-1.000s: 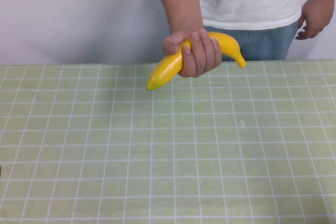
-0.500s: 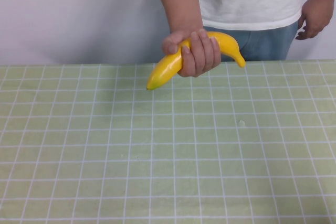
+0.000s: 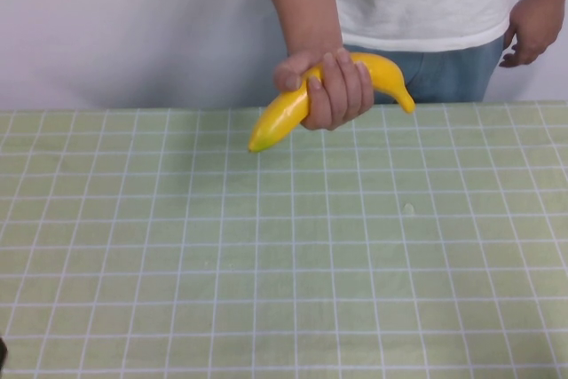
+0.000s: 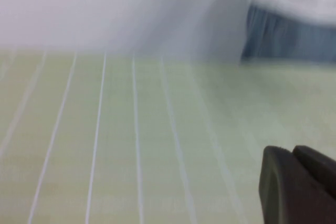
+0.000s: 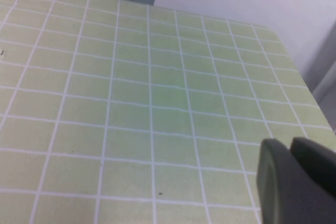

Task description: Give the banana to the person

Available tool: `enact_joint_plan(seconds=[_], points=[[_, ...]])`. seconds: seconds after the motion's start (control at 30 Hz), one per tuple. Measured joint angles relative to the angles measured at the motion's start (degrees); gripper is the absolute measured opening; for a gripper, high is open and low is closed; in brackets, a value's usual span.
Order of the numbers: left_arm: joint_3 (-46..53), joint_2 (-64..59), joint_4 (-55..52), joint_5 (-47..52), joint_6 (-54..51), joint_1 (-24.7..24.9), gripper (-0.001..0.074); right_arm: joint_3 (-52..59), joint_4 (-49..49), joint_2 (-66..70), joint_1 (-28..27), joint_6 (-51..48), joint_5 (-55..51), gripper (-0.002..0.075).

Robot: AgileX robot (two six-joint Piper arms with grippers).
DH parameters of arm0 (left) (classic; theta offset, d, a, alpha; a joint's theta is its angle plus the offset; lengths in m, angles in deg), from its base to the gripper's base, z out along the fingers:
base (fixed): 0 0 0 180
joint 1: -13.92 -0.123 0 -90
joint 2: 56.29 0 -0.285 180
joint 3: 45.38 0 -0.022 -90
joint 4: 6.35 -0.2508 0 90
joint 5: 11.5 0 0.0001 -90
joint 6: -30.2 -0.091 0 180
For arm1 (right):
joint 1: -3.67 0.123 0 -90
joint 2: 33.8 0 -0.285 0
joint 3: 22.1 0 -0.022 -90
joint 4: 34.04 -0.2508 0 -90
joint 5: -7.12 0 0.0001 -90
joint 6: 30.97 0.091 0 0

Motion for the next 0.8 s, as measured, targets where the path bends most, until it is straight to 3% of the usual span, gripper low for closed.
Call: enact_joint_plan(seconds=[0.8], points=[[0.0, 0.1, 0.0, 3.5, -0.4, 0.0, -0.0003, 0.0, 0.0, 0.0, 0.0, 0.0, -0.1, -0.0009]])
